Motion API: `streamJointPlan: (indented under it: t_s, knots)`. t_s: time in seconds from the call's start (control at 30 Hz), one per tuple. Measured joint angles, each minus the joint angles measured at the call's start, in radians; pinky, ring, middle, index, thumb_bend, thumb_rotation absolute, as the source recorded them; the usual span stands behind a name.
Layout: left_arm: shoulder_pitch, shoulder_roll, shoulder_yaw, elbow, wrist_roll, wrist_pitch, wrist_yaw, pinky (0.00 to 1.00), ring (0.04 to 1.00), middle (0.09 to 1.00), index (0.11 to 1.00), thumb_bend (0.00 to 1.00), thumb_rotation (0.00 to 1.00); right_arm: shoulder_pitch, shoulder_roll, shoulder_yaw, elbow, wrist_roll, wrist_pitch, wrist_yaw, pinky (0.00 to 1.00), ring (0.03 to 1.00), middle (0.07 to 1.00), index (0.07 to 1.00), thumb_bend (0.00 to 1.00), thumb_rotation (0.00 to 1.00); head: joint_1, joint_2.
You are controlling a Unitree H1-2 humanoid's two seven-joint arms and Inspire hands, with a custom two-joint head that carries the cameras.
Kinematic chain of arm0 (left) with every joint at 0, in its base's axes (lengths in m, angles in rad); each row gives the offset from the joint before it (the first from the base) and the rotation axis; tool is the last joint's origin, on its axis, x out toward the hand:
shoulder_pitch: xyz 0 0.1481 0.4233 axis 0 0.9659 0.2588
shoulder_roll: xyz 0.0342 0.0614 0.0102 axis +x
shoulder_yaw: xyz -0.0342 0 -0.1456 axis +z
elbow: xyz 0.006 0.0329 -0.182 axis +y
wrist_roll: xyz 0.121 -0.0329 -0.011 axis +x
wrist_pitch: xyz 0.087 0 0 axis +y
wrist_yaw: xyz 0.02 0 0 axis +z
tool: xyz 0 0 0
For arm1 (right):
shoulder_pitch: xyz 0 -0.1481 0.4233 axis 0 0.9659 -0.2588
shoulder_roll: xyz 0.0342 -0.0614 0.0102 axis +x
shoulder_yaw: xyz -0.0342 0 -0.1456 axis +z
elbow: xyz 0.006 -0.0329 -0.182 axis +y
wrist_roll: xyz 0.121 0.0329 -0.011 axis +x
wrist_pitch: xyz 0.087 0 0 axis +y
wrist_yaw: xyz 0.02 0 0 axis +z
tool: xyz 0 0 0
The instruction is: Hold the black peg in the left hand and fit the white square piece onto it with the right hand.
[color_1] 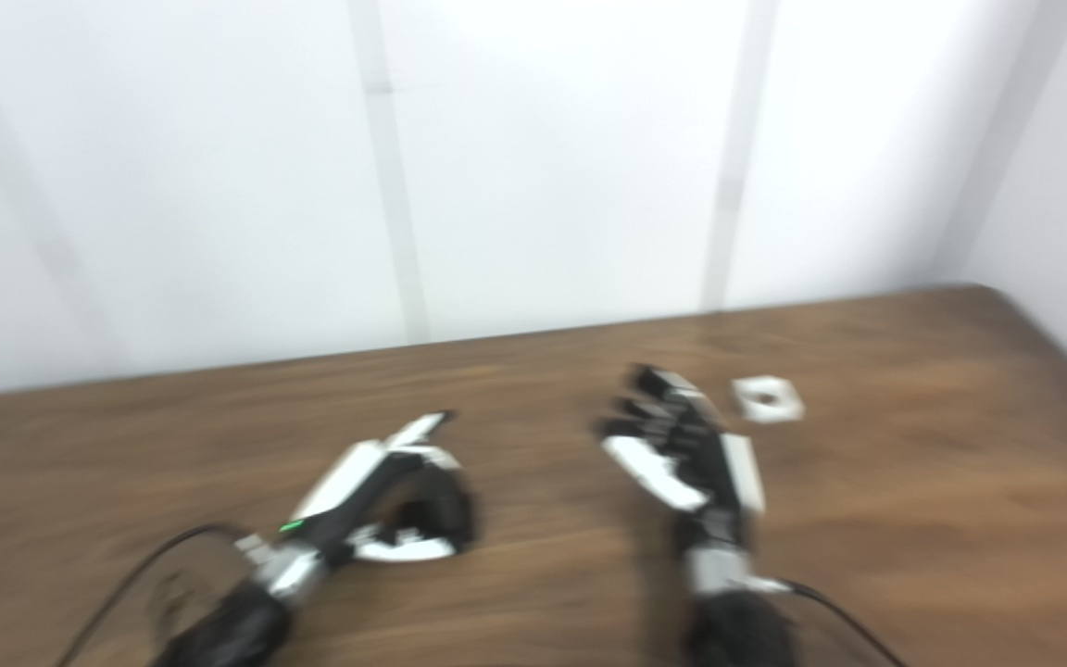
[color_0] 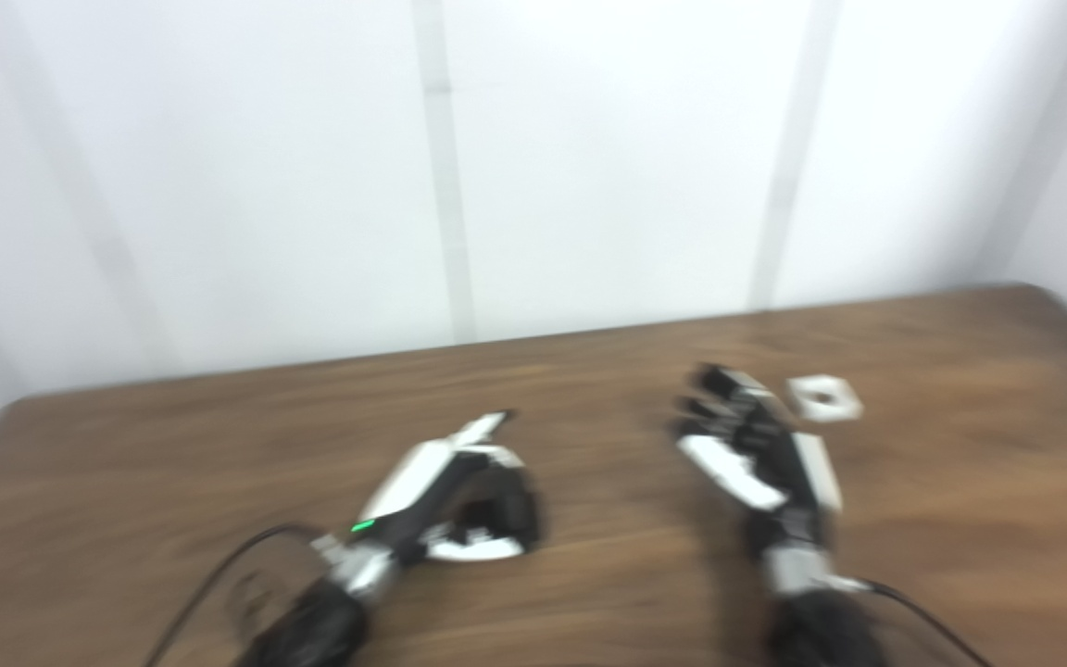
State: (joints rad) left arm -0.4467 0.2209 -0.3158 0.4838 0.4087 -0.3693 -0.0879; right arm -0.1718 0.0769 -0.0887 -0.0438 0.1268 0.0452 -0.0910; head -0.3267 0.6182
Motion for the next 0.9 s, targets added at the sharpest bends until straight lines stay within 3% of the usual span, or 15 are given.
streamJointPlan:
  t_s: [0.17, 0.37, 0.43, 0.53, 0.73, 0.9]
  knots:
    - [0.000, 0.029, 0.021, 0.035, -0.037, -0.039, -0.009, 0.99, 1.000, 1.000, 0.494, 0.52, 0.07, -0.021, 0.004, -0.003, 0.002, -0.033, -0.001, -0.031, 0.74, 0.786, 0.785, 0.740, 0.68, 0.17, -0.070, -0.012]
    - [-0.013, 0.035, 0.024, 0.073, -0.049, -0.078, -0.007, 0.99, 1.000, 1.000, 0.494, 0.52, 0.07, -0.034, 0.002, -0.005, 0.001, -0.036, -0.001, -0.034, 0.74, 0.787, 0.789, 0.739, 0.69, 0.18, -0.072, -0.014]
    - [-0.014, 0.035, 0.024, 0.076, -0.049, -0.080, -0.005, 1.00, 1.000, 1.000, 0.493, 0.52, 0.07, -0.037, -0.013, -0.006, 0.001, -0.047, -0.001, -0.034, 0.74, 0.786, 0.779, 0.739, 0.72, 0.23, -0.069, -0.014]
    - [-0.014, 0.035, 0.024, 0.075, -0.048, -0.077, -0.006, 1.00, 1.000, 1.000, 0.493, 0.52, 0.07, -0.060, -0.090, 0.016, 0.000, -0.179, -0.001, -0.041, 0.77, 0.807, 0.795, 0.741, 0.74, 0.26, -0.067, -0.015]
    - [-0.013, 0.037, 0.025, 0.075, -0.048, -0.076, -0.004, 1.00, 1.000, 1.000, 0.493, 0.52, 0.07, -0.153, -0.272, 0.015, -0.004, -0.304, 0.011, -0.029, 0.79, 0.833, 0.812, 0.736, 0.73, 0.23, -0.074, -0.018]
    - [-0.013, 0.037, 0.026, 0.073, -0.048, -0.075, -0.004, 1.00, 1.000, 1.000, 0.493, 0.52, 0.07, -0.254, -0.383, 0.025, 0.005, -0.370, 0.124, 0.024, 0.70, 0.834, 0.857, 0.766, 0.81, 0.24, -0.074, -0.018]
